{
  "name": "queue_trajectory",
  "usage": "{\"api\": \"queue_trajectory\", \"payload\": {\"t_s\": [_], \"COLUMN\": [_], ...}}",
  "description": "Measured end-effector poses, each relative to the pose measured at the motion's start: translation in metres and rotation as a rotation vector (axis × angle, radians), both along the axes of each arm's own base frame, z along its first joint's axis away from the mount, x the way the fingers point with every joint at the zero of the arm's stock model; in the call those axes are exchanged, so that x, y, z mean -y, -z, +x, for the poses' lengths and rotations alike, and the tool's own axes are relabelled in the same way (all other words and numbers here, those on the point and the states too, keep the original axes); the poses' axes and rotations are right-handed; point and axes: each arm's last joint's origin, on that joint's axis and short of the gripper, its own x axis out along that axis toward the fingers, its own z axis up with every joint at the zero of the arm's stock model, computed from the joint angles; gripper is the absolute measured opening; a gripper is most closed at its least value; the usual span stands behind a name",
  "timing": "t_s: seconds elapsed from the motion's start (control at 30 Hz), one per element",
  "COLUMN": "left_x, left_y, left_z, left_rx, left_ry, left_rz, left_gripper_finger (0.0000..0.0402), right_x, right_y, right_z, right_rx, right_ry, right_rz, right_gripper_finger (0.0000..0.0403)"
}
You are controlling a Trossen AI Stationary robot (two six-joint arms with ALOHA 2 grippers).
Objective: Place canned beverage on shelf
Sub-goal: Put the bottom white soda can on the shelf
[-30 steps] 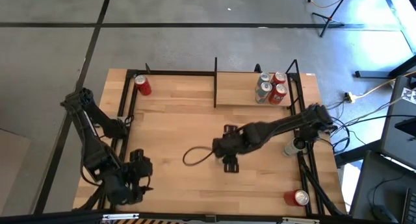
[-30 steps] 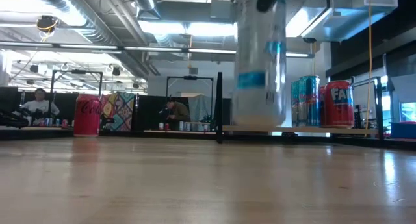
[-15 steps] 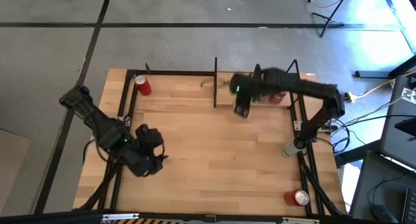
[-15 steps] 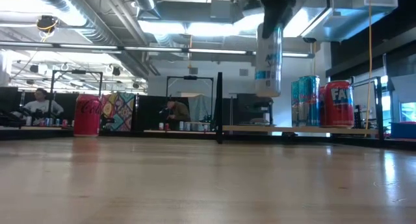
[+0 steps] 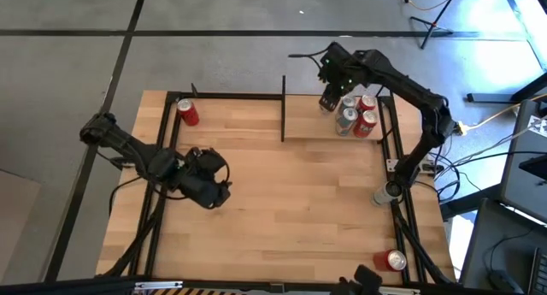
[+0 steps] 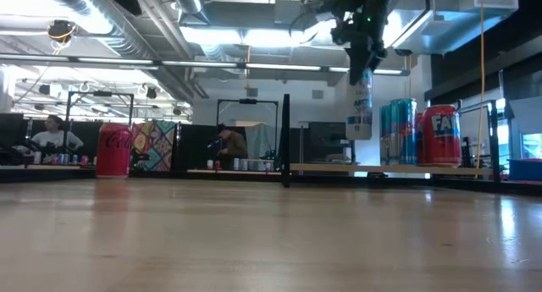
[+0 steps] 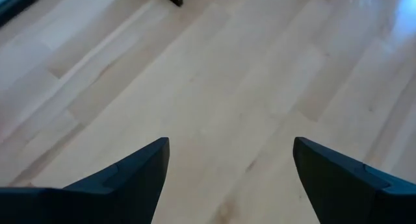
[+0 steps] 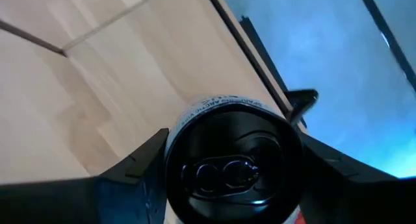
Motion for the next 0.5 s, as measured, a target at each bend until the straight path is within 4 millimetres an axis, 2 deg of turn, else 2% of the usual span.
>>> {"api": "queue_trajectory", "payload": {"t_s": [0.1, 0.37, 0.5], "left_x": [-0.007, -0.019, -0.023], "left_y": [0.0, -0.001, -0.001], "left_z": [0.003, 0.01, 0.011], "left_rx": [-0.01, -0.018, -0.025], "left_ry": [0.002, 0.007, 0.002], "left_rz": [0.02, 0.048, 0.057], "left_gripper_finger": [0.0316, 0.0316, 0.0316], "right_x": [0.009, 0.008, 0.01], "right_y": [0.007, 0.045, 0.05], "right_z": [-0.003, -0.002, 0.0], "right_rx": [-0.004, -0.042, -0.034], "right_ry": [0.007, -0.033, -0.031], "right_rz": [0.024, 0.14, 0.123], "right_gripper_finger": [0.0229, 0.0229, 0.0229]}}
